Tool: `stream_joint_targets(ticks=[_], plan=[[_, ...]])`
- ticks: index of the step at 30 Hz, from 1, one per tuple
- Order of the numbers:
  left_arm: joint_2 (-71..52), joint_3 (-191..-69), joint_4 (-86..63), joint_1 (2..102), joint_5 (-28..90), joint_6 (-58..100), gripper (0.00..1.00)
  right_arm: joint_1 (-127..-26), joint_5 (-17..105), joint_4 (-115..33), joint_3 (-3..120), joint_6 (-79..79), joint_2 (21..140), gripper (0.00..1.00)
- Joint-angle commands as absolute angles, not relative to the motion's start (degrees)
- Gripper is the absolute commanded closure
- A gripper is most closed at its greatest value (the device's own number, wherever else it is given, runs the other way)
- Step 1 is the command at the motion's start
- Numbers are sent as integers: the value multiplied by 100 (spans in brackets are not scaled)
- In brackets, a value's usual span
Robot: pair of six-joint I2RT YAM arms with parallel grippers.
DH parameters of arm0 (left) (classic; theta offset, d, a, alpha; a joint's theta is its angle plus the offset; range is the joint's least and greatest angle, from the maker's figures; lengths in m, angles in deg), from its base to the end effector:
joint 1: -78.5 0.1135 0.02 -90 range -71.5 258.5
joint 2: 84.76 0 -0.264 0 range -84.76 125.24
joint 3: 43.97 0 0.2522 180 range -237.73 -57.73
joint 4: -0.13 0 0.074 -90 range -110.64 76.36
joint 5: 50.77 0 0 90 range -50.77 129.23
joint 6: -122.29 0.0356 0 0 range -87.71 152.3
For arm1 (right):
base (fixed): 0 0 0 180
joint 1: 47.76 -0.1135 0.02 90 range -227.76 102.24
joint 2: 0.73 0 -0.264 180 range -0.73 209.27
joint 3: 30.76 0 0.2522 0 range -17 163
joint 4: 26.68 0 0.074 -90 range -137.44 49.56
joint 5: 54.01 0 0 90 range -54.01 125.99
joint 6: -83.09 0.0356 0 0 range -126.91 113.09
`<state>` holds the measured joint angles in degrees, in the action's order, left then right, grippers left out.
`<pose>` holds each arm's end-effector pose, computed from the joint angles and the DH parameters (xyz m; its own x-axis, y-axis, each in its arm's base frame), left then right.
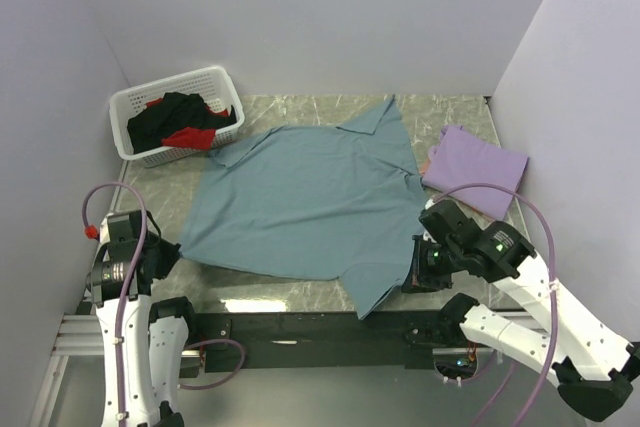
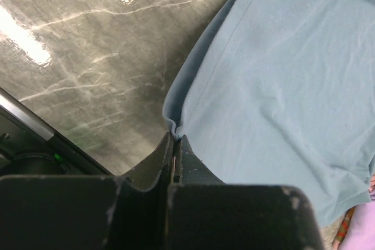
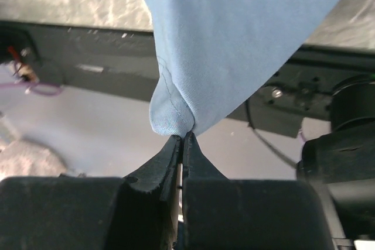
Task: Fold and stack the t-shirts
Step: Flatten the tshirt out
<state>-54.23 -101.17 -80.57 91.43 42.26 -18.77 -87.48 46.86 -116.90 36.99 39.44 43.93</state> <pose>0.0798 0.0203 0.2721 -0.2984 -0.8654 -0.4024 -0.7730 0.4665 -0.4300 0.0777 0.0733 0.2976 -0.9841 0.1063 -0.1425 0.0407 0.9151 0.4011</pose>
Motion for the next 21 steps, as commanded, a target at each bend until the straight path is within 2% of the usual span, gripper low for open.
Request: stream_joint_targets(ticks=[1,10,21], plan=[[-5339,-10256,-7991,9142,4284,-1640,100,-8941,4996,-12341,3766,4336,4242,100],[-4935,-10194,-7630,9142,4152,-1297,100,-9855,4979,-12341,4013,5390,4189,100],[-4407,-10194,-7095,9142,3836,-1007,100,-10041,4461,-12314,4153,5734,4602,100]])
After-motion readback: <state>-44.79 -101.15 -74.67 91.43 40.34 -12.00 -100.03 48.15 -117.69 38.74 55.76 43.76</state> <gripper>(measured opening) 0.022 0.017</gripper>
